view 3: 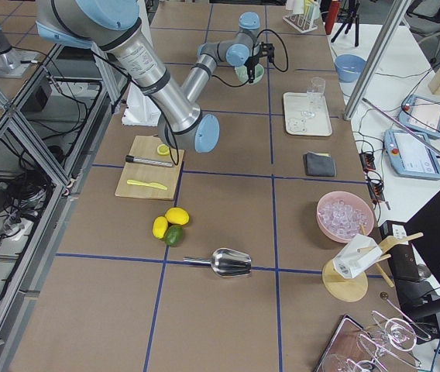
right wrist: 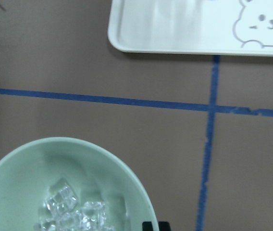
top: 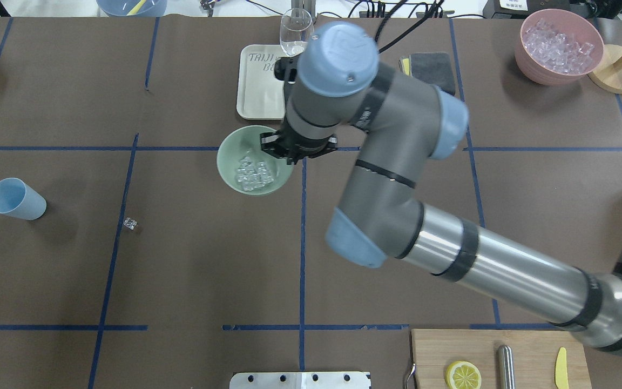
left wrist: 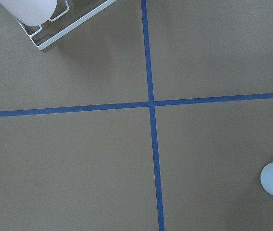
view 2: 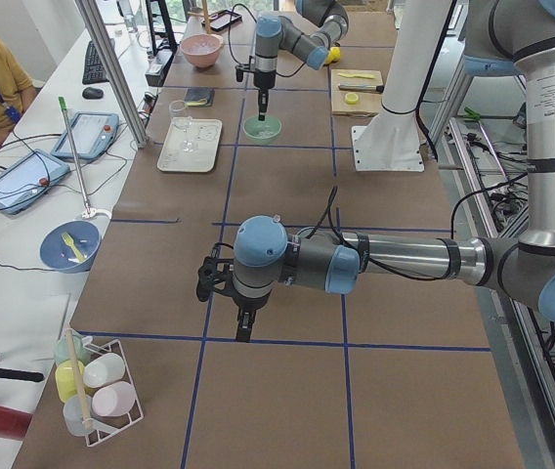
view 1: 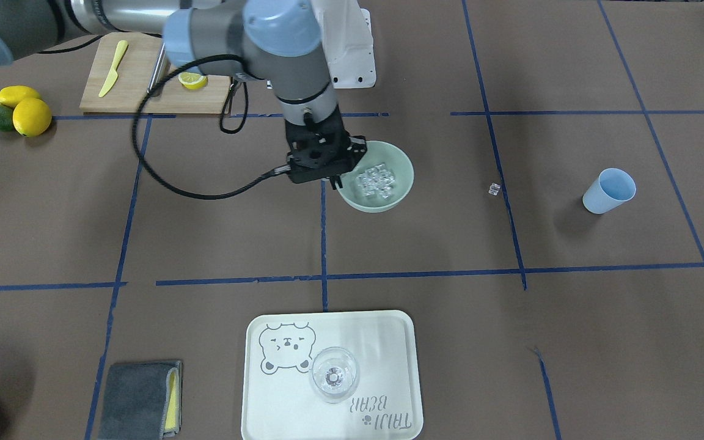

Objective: Pour ice into bowl

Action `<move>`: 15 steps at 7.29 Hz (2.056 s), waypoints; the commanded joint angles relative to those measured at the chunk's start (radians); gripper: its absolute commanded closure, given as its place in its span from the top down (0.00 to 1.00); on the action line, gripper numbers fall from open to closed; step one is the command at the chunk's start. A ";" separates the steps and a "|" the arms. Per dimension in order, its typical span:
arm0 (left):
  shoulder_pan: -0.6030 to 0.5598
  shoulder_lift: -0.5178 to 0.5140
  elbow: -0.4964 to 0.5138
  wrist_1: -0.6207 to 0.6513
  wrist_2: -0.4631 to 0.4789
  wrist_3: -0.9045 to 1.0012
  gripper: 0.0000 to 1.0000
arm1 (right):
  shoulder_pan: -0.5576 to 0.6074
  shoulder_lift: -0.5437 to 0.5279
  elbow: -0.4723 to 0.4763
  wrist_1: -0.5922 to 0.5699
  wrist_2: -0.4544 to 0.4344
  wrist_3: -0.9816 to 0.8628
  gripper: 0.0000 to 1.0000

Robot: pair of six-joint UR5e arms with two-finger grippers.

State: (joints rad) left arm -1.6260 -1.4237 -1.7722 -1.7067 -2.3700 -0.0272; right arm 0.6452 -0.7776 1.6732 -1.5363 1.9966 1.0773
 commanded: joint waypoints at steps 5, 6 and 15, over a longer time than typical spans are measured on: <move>0.002 0.000 0.000 -0.001 0.000 0.001 1.00 | 0.417 -0.687 0.250 0.028 0.278 -0.698 0.00; 0.002 0.000 0.000 -0.004 0.000 0.001 1.00 | 0.421 -0.797 0.237 0.135 0.274 -0.735 0.00; 0.003 0.000 0.002 -0.021 0.000 0.001 1.00 | 0.517 -0.864 -0.113 0.665 0.361 -0.737 1.00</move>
State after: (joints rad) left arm -1.6230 -1.4235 -1.7702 -1.7273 -2.3700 -0.0261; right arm 1.1034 -1.6626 1.5547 -0.8390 2.3386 0.3418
